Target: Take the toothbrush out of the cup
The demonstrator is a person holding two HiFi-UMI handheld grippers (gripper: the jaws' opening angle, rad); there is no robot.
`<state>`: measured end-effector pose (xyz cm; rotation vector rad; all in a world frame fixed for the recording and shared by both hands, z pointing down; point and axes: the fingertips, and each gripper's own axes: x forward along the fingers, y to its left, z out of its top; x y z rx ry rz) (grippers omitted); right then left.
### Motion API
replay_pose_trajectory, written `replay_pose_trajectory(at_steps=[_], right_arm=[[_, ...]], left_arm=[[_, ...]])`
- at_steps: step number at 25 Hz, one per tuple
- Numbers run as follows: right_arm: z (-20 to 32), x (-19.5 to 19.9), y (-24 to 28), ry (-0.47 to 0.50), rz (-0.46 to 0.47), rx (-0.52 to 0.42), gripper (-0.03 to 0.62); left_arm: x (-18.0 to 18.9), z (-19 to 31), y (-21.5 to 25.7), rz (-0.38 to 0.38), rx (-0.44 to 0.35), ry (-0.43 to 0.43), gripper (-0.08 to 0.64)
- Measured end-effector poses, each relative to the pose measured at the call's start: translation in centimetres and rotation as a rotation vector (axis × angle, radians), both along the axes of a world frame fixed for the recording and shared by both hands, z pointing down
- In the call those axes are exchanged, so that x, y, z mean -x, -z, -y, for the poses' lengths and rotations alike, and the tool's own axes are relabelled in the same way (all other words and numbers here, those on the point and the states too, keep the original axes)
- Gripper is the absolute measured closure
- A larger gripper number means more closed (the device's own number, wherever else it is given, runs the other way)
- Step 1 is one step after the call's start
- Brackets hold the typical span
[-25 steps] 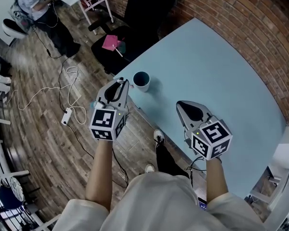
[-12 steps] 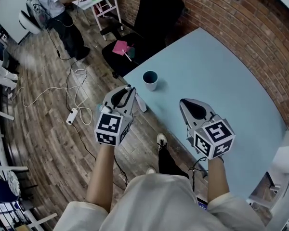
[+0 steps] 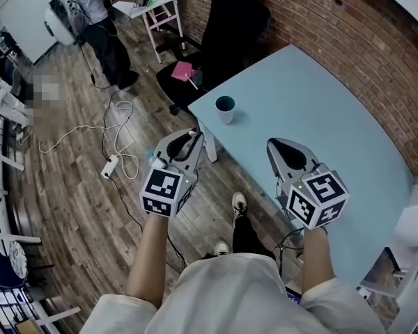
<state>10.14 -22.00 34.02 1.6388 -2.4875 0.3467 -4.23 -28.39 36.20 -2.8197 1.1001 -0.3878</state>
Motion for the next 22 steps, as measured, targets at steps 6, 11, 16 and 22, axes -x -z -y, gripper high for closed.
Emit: replay_pose_trajectory(at_steps=[6, 11, 16, 22], right_arm=[[-4.0, 1.9, 2.1, 0.009, -0.026, -0.05, 0.572], [-7.1, 2.8, 3.8, -0.026, -0.054, -0.088, 0.572], [-9.3, 3.4, 4.5, -0.018, -0.082, -0.107, 0.572], [-11.1, 4.7, 5.5, -0.004, -0.107, -0.139, 0.572]], left_arm=[[1.6, -4.6, 2.4, -0.02, -0.046, -0.011, 0.48], [3.0, -8.3, 3.9, -0.01, -0.08, -0.025, 0.48], [3.9, -11.1, 5.1, -0.013, -0.119, -0.041, 0.482], [5.1, -13.6, 6.3, -0.003, -0.148, -0.051, 0.482]])
